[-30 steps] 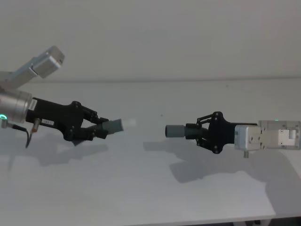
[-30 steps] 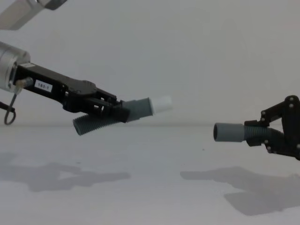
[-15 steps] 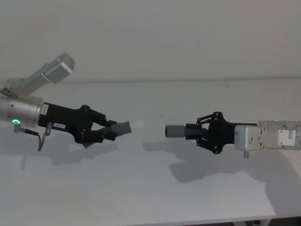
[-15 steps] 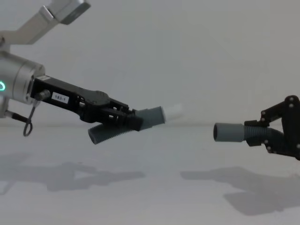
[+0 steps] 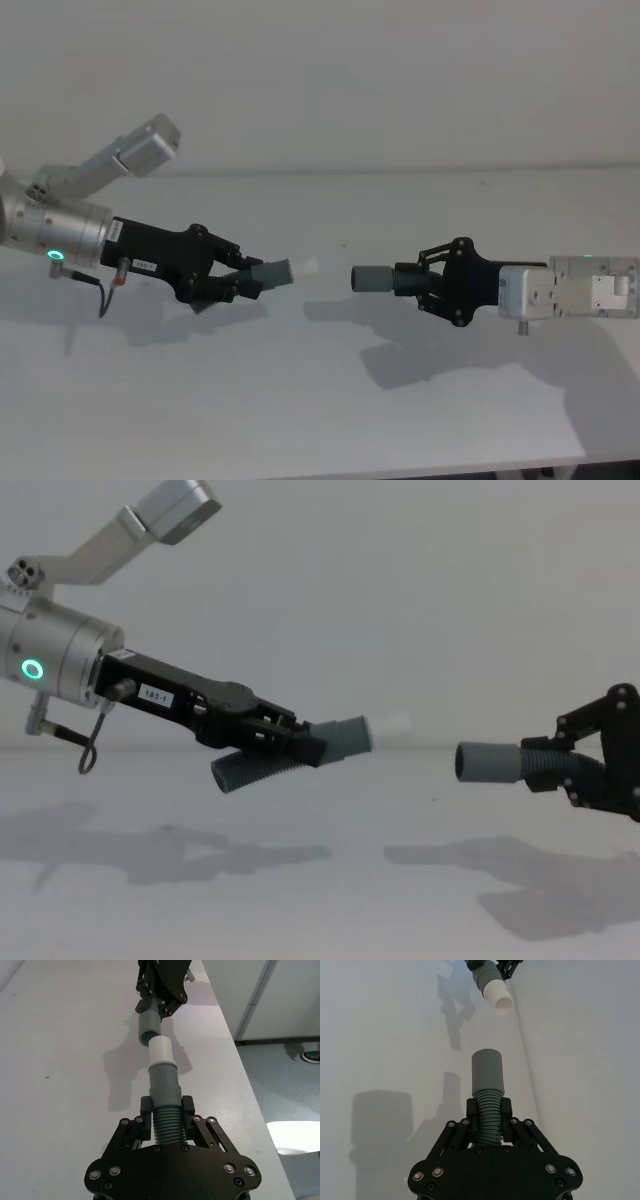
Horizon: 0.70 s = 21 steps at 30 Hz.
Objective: Use both hands to pick up one end of the pipe from the table, align the ends, and insert them.
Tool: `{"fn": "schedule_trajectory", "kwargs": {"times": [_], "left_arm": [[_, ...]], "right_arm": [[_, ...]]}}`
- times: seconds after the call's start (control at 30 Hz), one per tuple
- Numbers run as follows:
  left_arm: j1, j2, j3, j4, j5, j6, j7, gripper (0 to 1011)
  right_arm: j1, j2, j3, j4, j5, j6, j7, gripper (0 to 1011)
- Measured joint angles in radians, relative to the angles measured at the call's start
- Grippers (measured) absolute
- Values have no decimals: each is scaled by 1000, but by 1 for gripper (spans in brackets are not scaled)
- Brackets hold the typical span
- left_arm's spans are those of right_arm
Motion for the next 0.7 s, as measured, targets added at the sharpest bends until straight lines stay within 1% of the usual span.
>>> {"fn": "schedule_trajectory", "kwargs": {"times": [0.1, 0.13, 0.17, 0.23, 0.33, 0.47, 0.5, 0.53, 0.57, 0.67, 0.7], "left_arm": [[-26, -24, 13, 51, 6, -17, -16, 325], [-26, -24, 13, 51, 6, -17, -16, 325], [-37, -34, 18, 74, 9, -26, -23, 323], [-48, -44, 23, 98, 11, -35, -30, 325], [-80, -77, 33, 168, 19, -61, -48, 325], [-112, -110, 41, 243, 24, -87, -64, 325], [-131, -130, 58, 289, 17, -108, -74, 325], [-140, -140, 66, 311, 10, -119, -79, 325], [-158, -157, 81, 354, 1, -135, -87, 325], [-178, -178, 99, 403, -13, -157, -98, 325], [-189, -190, 108, 431, -20, -169, -104, 325]], "right_arm": [[0, 0, 0, 0, 0, 0, 0, 236], [0, 0, 0, 0, 0, 0, 0, 236], [0, 0, 0, 0, 0, 0, 0, 237], [0, 0, 0, 0, 0, 0, 0, 237], [0, 0, 0, 0, 0, 0, 0, 237], [0, 0, 0, 0, 0, 0, 0, 237], [0, 0, 0, 0, 0, 0, 0, 237], [0, 0, 0, 0, 0, 0, 0, 237], [0, 0, 0, 0, 0, 0, 0, 237], [0, 0, 0, 0, 0, 0, 0, 237], [0, 0, 0, 0, 0, 0, 0, 237]]}}
